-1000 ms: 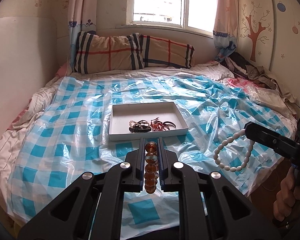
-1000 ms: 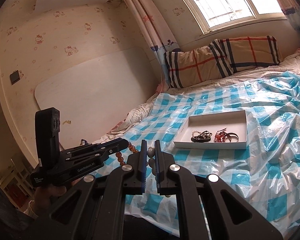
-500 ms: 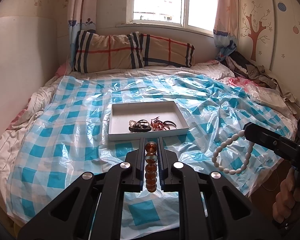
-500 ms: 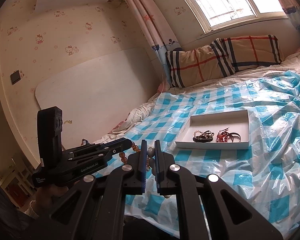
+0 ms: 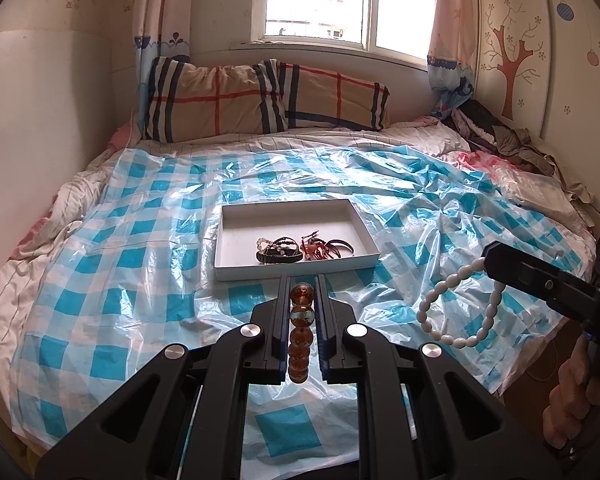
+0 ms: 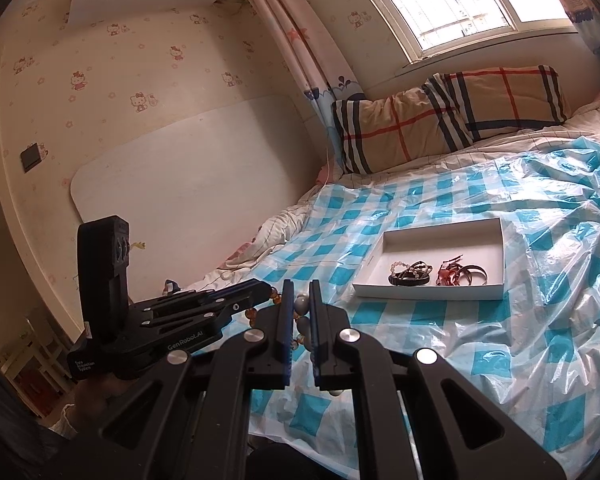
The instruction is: Organize jewelry
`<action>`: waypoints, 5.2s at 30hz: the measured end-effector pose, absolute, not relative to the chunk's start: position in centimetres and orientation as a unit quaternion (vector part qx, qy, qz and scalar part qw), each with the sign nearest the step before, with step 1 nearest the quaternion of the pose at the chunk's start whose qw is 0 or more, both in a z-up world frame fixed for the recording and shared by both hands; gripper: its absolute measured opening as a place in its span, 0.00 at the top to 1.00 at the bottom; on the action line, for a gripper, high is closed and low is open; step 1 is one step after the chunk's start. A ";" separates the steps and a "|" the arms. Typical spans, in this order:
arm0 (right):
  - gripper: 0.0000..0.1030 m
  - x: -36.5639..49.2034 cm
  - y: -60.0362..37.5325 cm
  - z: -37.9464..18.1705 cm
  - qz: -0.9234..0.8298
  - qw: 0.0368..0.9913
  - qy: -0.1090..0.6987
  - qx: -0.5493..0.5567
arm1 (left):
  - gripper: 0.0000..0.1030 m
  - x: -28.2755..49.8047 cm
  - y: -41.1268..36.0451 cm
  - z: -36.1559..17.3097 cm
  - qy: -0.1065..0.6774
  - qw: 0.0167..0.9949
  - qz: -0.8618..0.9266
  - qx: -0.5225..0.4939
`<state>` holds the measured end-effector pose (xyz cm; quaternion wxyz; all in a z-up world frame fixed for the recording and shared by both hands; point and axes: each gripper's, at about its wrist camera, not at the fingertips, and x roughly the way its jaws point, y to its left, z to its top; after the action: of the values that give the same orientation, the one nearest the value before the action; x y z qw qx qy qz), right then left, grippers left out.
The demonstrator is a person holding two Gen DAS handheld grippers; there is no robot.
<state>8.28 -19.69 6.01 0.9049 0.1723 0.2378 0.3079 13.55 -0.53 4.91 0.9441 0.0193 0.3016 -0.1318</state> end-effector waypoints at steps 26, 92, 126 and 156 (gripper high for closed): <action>0.92 12.2 -19.1 4.5 0.299 0.906 0.244 0.174 | 0.90 18.1 -1.9 3.2 0.311 0.940 -0.136 0.015; 0.89 33.2 -21.2 -6.2 0.201 0.932 0.269 0.134 | 0.90 38.3 -6.6 -5.8 0.317 0.937 -0.150 -0.002; 0.57 15.9 -21.7 0.2 0.172 0.934 0.304 0.072 | 0.38 21.3 -1.9 -0.6 0.349 0.932 -0.086 0.036; 0.43 -3.3 -23.0 3.1 0.128 0.931 0.333 0.076 | 0.26 2.5 2.1 3.2 0.358 0.932 -0.053 0.026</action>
<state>-3.31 -22.97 3.08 0.9313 0.0756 0.3328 0.1276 2.51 2.10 3.20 0.9318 0.0259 0.3582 -0.0535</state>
